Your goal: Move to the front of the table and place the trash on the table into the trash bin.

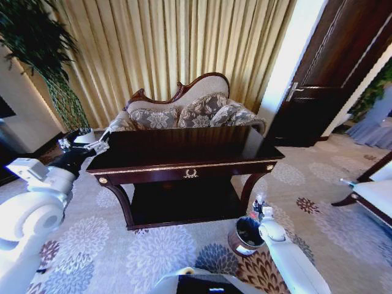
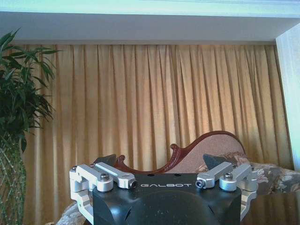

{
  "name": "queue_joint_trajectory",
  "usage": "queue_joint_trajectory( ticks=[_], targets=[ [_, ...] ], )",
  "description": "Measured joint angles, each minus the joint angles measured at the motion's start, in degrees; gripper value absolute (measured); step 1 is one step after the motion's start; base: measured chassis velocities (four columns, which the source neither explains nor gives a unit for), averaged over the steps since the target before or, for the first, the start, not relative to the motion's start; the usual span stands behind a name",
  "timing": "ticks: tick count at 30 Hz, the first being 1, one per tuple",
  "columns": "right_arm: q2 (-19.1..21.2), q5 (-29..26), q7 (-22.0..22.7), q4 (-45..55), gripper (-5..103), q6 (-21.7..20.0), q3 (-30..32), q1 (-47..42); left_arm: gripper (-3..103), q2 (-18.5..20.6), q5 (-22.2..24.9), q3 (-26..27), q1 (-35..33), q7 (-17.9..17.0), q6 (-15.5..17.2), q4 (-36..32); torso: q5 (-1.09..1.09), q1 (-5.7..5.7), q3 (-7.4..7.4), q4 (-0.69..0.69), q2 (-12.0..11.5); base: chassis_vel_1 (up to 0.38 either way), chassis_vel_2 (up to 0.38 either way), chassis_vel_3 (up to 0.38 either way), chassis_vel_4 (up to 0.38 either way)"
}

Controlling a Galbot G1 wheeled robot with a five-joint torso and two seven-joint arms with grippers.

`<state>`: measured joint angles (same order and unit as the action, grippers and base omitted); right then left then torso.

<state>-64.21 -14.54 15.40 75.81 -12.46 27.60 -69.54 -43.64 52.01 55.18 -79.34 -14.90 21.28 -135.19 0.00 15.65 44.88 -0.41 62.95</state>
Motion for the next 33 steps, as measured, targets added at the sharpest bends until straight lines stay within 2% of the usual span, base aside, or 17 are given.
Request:
queue_joint_trajectory(
  ticks=[12, 14, 16, 20, 22, 25, 27, 28, 29, 31, 33],
  targets=[
    [-1.9, 2.4, -0.4, 1.6, 22, -0.5, 2.1, -4.2, 100, -0.2, -0.1, -0.7, 0.4, 0.1, 0.1, -0.1, 0.0, 0.0, -0.01, 0.01, 0.0, 0.0, 0.0, 0.0, 0.0],
    [-2.1, 2.6, -0.4, 2.2, 33, -0.5, 2.1, -4.8, 100, -0.2, -0.1, -0.9, 0.6, 0.1, 0.1, -0.1, 0.0, 0.0, -0.01, 0.01, 0.0, 0.0, 0.0, 0.0, 0.0],
    [-2.2, 2.8, -0.5, 2.3, 33, -0.5, 2.1, -5.0, 100, -0.2, -0.1, -1.0, 0.7, 0.2, 0.1, -0.1, 0.0, 0.0, -0.01, 0.0, 0.0, 0.0, 0.0, 0.0, 0.0],
    [-2.3, 3.3, -0.9, 2.0, 54, 0.4, 2.1, -4.9, 100, -0.1, -0.1, -1.4, 1.1, 0.2, 0.1, 0.0, 0.0, 0.0, -0.01, 0.01, 0.0, 0.0, 0.0, 0.0, 0.0],
    [-2.3, 3.3, -1.0, 2.0, 54, 0.5, 2.1, -4.9, 100, -0.1, -0.1, -1.5, 1.1, 0.2, 0.1, 0.0, 0.0, 0.0, 0.0, 0.01, 0.0, 0.0, 0.0, 0.0, 0.0],
    [-2.3, 2.9, -0.9, 1.9, 71, 0.6, 2.1, -4.5, 100, -0.1, -0.1, -1.9, 1.5, 0.2, 0.1, 0.2, 0.0, 0.0, 0.0, 0.01, 0.0, 0.0, 0.0, 0.0, 0.0],
    [-2.3, 2.7, -0.8, 2.0, 71, 0.6, 2.0, -4.5, 100, 0.0, -0.1, -2.1, 1.7, 0.2, 0.1, 0.2, 0.0, 0.0, -0.01, 0.01, 0.0, 0.0, 0.0, 0.0, 0.0],
    [-2.2, 2.5, -0.6, 2.3, 77, 0.6, 2.0, -4.5, 100, 0.0, -0.1, -2.4, 2.0, 0.1, 0.1, 0.3, 0.0, 0.0, -0.01, 0.01, 0.0, 0.0, 0.0, 0.0, 0.0],
    [-2.1, 2.0, -0.5, 2.9, 87, 0.6, 2.0, -4.5, 100, 0.0, -0.1, -2.9, 2.4, 0.0, 0.2, 0.4, 0.0, 0.0, 0.0, 0.01, 0.0, 0.0, 0.0, 0.0, 0.0],
    [-1.9, 1.6, -0.5, 3.5, 87, 0.7, 2.1, -4.7, 100, 0.0, -0.1, -3.1, 2.6, -0.2, 0.2, 0.4, 0.0, 0.0, 0.0, 0.01, 0.0, 0.0, 0.0, 0.0, 0.0],
    [-1.6, -0.4, -0.5, 7.4, 97, 1.1, 2.4, -5.9, 100, -0.1, -0.1, -3.3, 2.8, -0.5, 0.3, 0.4, 0.02, 0.0, 0.0, 0.0, 0.0, 0.0, 0.0, 0.0, 0.0]
  ],
)
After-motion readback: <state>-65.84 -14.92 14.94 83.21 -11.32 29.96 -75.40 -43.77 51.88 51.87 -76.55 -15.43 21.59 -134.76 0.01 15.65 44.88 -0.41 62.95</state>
